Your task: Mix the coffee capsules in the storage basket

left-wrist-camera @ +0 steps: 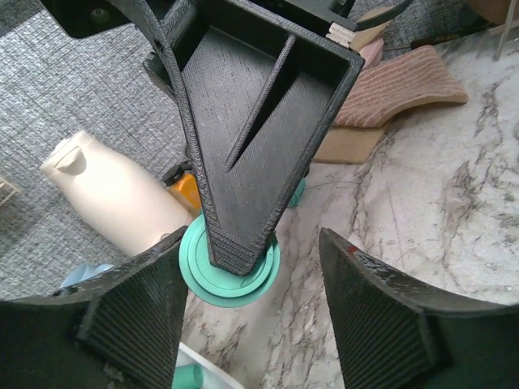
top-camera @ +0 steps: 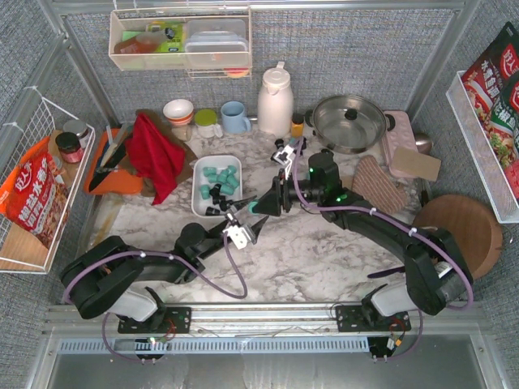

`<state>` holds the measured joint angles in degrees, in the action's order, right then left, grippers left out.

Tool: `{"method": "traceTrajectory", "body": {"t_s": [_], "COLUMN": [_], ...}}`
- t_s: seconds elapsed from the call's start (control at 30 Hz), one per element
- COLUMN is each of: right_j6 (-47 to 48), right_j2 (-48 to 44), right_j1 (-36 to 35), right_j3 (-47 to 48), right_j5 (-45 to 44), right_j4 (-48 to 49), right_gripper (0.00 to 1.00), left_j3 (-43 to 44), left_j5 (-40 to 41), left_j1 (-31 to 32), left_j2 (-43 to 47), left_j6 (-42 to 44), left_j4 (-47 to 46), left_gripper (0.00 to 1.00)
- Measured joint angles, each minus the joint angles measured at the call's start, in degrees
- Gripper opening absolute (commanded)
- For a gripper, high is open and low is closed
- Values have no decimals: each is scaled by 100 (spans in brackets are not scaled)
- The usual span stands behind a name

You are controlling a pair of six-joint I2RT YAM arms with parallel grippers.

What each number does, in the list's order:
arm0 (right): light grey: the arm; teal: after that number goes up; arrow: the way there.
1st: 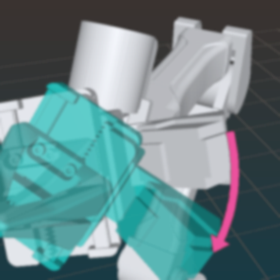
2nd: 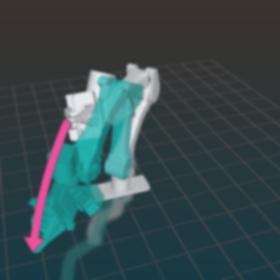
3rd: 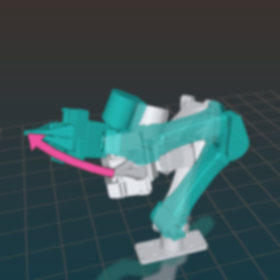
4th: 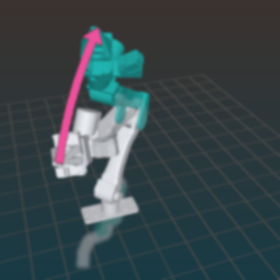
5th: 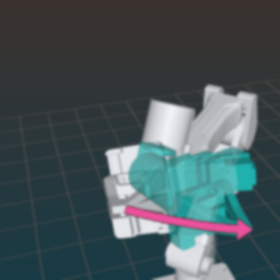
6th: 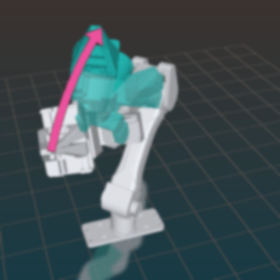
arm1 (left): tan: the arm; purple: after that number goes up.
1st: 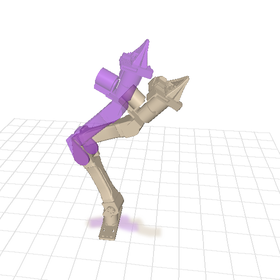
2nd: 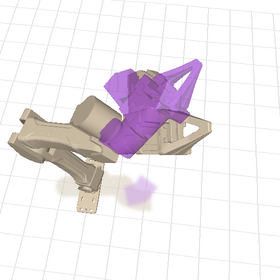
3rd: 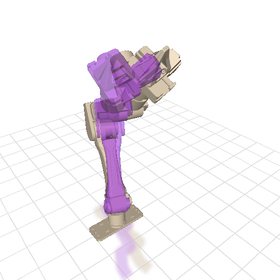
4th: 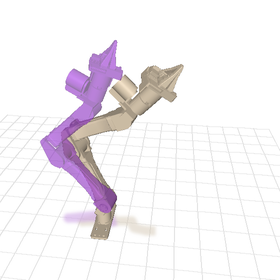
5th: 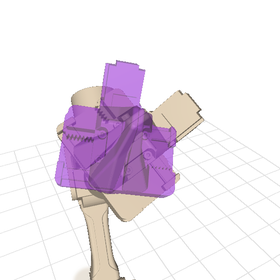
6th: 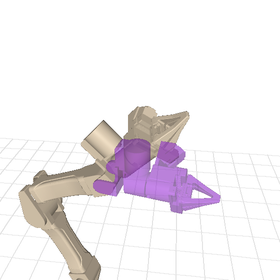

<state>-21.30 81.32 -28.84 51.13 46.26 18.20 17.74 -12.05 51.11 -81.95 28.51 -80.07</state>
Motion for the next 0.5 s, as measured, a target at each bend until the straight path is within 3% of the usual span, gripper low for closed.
{"method": "traceTrajectory", "body": {"t_s": [0.17, 0.37, 0.5], "right_j6": [44, 205, 269], "right_j2": [55, 76, 96], "right_j1": [-37, -107, -116], "right_j3": [81, 146, 195], "right_j5": [72, 107, 114], "right_j4": [-138, -306, -367], "right_gripper": [38, 43, 50], "left_j3": [-74, -149, -177], "left_j5": [295, 522, 614], "left_j1": [101, 181, 208], "left_j2": [0, -37, -68], "left_j6": [203, 409, 457], "left_j4": [-107, -369, -461], "left_gripper": [60, 43, 38]}}
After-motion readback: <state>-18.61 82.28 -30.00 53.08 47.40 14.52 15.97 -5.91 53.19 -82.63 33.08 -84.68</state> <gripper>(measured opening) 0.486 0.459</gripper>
